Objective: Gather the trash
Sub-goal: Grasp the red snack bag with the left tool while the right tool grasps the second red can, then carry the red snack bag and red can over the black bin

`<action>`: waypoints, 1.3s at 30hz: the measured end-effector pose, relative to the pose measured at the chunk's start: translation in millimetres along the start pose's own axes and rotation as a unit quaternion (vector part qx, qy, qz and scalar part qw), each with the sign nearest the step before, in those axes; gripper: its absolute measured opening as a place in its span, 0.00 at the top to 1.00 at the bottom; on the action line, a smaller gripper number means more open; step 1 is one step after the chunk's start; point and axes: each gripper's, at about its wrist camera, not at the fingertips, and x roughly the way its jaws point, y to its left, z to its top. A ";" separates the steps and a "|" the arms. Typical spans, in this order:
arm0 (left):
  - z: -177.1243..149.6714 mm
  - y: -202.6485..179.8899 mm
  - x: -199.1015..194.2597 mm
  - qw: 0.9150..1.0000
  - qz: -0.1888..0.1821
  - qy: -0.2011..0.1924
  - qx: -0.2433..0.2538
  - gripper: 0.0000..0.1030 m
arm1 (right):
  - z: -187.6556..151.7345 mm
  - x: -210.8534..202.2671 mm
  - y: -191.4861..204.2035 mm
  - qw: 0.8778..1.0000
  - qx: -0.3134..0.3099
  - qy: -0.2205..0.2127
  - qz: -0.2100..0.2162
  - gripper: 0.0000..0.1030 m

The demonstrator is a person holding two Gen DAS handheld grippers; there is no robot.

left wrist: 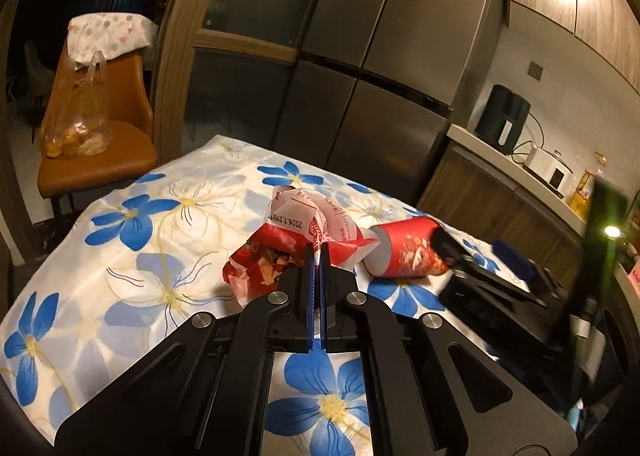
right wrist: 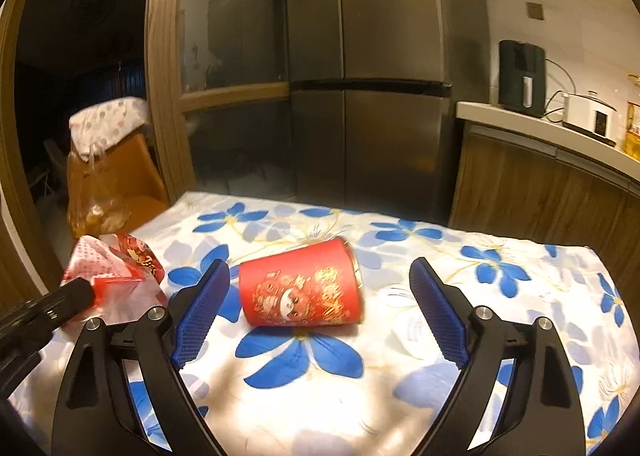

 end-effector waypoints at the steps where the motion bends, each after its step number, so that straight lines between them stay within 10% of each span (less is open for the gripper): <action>1: -0.3 0.7 -0.1 1.000 -0.002 0.001 -0.001 0.99 | 0.4 3.0 1.6 1.000 -0.003 0.003 0.002 0.14; 39: -3.5 7.9 11.0 1.000 0.015 0.022 -0.001 0.99 | 1.1 25.2 -1.8 0.999 -0.001 0.049 0.009 0.20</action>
